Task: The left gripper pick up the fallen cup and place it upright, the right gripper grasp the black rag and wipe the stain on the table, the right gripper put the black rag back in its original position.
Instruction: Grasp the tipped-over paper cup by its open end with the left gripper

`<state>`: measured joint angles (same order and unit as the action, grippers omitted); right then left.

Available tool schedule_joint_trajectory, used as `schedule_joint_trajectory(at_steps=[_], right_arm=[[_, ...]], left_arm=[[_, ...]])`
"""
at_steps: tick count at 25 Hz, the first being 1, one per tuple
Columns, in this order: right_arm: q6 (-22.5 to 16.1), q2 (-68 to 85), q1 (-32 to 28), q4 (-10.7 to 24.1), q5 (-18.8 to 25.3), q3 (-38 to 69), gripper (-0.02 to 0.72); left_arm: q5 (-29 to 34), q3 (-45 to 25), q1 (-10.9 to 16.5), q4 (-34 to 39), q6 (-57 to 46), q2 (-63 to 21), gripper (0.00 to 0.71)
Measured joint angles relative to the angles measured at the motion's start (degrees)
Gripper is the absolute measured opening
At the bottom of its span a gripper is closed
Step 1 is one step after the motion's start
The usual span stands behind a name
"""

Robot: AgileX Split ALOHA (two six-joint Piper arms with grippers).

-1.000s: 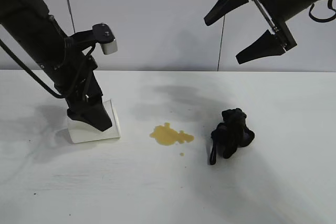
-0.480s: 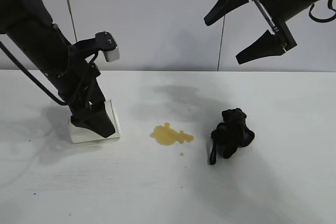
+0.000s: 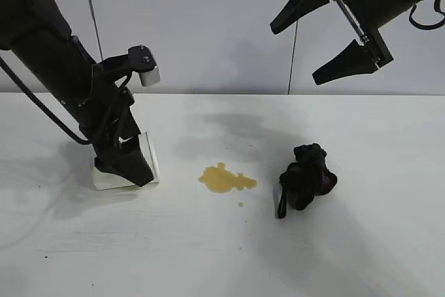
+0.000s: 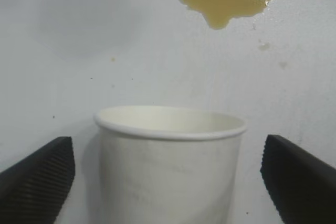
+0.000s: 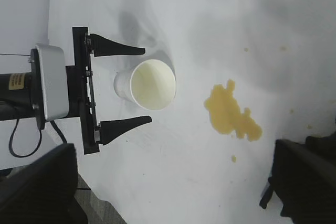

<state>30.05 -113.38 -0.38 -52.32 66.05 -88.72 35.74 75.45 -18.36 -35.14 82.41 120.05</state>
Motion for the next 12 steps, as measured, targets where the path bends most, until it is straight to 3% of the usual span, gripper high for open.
schedule_joint_trajectory(at_steps=[12], right_arm=[[0.0,0.0,0.0,0.0,-0.1,0.0,0.696]], left_arm=[[-0.1,0.0,0.0,3.8,-1.6,0.0,0.689]])
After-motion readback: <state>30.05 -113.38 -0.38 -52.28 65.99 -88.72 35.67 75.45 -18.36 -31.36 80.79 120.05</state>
